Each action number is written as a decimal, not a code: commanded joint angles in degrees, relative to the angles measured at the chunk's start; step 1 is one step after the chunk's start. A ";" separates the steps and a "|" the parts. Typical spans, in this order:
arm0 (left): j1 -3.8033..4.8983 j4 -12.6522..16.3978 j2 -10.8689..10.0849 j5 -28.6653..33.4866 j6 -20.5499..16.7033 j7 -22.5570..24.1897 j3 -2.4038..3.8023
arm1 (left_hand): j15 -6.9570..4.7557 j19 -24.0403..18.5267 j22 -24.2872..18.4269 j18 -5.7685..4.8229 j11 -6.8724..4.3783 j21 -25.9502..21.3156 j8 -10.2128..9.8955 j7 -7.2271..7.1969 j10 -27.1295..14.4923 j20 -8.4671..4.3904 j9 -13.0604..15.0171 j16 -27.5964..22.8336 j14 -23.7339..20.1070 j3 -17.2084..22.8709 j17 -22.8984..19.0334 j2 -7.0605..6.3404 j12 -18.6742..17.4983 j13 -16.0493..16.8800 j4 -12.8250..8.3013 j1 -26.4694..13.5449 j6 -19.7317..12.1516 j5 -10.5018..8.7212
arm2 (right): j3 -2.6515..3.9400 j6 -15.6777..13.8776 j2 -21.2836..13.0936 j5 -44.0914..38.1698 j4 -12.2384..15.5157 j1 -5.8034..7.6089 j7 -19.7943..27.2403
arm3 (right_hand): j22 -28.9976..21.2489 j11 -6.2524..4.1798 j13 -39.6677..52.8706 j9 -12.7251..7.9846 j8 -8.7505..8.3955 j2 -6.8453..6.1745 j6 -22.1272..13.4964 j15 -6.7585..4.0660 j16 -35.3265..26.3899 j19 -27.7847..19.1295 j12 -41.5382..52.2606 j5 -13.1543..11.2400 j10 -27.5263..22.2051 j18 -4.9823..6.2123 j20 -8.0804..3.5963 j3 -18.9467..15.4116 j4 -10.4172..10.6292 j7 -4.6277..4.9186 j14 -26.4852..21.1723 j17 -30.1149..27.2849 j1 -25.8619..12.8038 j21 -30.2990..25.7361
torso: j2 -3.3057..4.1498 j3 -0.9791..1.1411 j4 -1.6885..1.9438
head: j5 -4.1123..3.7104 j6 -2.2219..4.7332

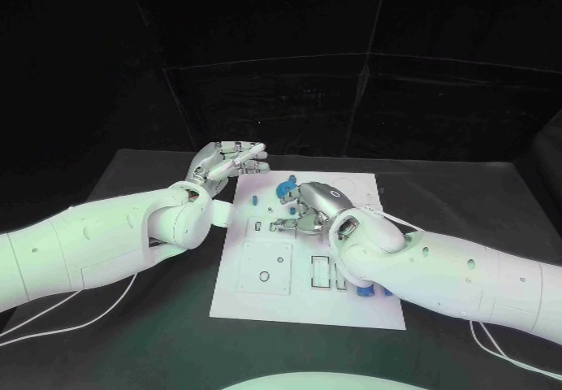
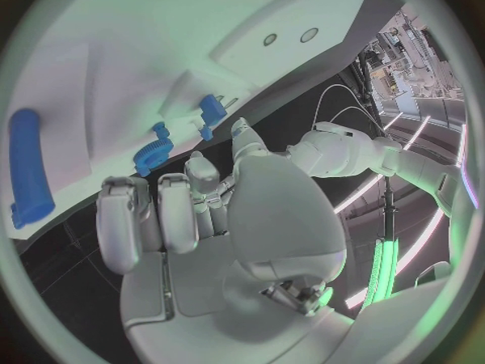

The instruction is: Assemble the parts on the task board

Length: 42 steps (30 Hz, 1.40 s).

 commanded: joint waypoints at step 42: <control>8.58 -4.95 7.91 -60.01 28.10 -63.04 -2.78 | -12.92 35.56 68.05 -6.68 -11.90 65.62 26.69 -10.48 18.94 -13.29 24.40 79.39 29.96 -18.90 82.83 1.93 59.10 55.43 14.16 -10.37 2.47 0.24 | 0.76 6.75 -18.65 43.99 3.16 10.21 27.16 | -10.89 -0.86 -17.70 0.26 2.61 4.81 1.41 -0.63 -19.62 -13.67 -17.35 0.71 -8.29 4.39 -0.43 -3.11 -3.06 -0.90 -2.35 -21.03 7.28 -13.42 | -3.86 1.75 -1.34 | 1.96 -0.84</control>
